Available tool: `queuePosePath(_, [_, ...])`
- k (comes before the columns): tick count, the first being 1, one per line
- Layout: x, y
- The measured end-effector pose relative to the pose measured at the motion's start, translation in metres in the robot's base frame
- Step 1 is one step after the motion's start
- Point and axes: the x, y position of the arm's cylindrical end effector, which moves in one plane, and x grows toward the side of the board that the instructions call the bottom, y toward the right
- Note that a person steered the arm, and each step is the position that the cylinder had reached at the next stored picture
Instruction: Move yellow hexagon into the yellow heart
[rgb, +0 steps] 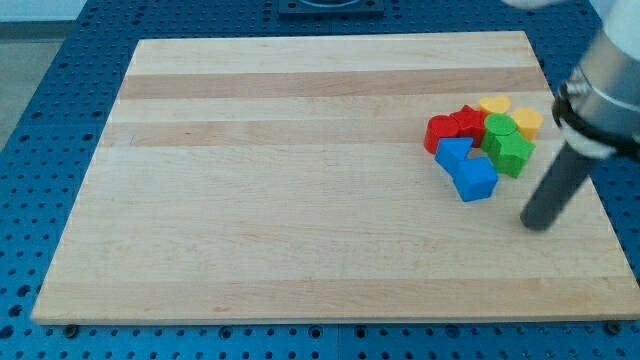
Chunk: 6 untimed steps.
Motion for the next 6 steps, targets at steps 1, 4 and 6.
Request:
queuePosePath(1, [-0.032, 0.000])
queuePosePath(4, [-0.070, 0.039])
queuePosePath(6, [-0.107, 0.039])
